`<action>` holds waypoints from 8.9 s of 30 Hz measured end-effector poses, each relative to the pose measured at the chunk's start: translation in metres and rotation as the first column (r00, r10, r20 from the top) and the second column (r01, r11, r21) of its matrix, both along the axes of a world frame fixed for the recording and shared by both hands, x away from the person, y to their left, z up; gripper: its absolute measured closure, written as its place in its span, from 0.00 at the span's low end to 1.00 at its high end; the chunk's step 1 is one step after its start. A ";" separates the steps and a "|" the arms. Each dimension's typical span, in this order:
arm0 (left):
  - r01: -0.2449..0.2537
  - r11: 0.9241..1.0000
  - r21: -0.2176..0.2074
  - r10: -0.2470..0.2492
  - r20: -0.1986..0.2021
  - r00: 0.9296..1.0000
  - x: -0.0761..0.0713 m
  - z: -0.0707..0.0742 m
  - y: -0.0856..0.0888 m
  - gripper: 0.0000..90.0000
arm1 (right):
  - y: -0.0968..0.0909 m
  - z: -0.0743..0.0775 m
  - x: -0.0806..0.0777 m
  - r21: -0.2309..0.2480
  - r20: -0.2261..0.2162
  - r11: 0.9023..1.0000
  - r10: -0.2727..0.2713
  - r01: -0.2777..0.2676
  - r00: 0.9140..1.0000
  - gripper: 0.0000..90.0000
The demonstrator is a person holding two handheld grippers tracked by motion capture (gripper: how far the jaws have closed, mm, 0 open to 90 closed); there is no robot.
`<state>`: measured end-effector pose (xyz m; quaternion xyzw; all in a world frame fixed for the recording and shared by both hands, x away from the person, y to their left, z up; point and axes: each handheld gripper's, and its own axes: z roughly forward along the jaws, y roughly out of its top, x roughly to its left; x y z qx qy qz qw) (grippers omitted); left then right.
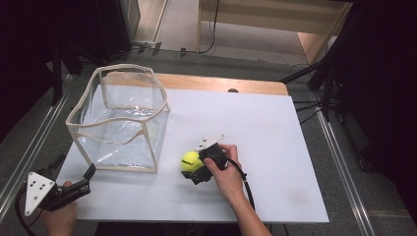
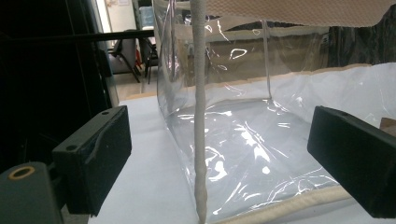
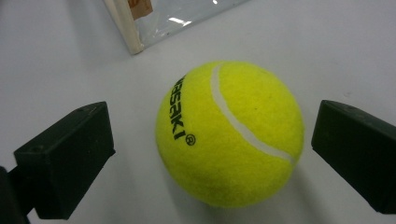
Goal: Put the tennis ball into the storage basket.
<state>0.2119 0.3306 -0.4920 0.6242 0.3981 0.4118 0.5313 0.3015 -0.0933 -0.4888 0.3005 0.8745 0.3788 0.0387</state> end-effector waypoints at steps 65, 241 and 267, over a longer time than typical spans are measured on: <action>0.002 1.000 -0.006 -0.002 0.001 1.000 0.000 0.000 0.001 0.08 | 0.016 0.021 0.014 -0.062 -0.004 0.997 0.044 -0.044 0.999 0.26; 0.001 1.000 -0.028 -0.001 -0.007 1.000 0.002 0.001 0.002 0.08 | 0.090 0.198 0.092 -0.017 0.117 0.984 0.177 -0.176 0.977 0.26; 0.007 0.999 -0.032 -0.008 -0.012 1.000 0.003 0.001 0.002 0.08 | 0.114 0.166 0.107 -0.090 0.048 0.979 0.186 -0.181 0.981 0.26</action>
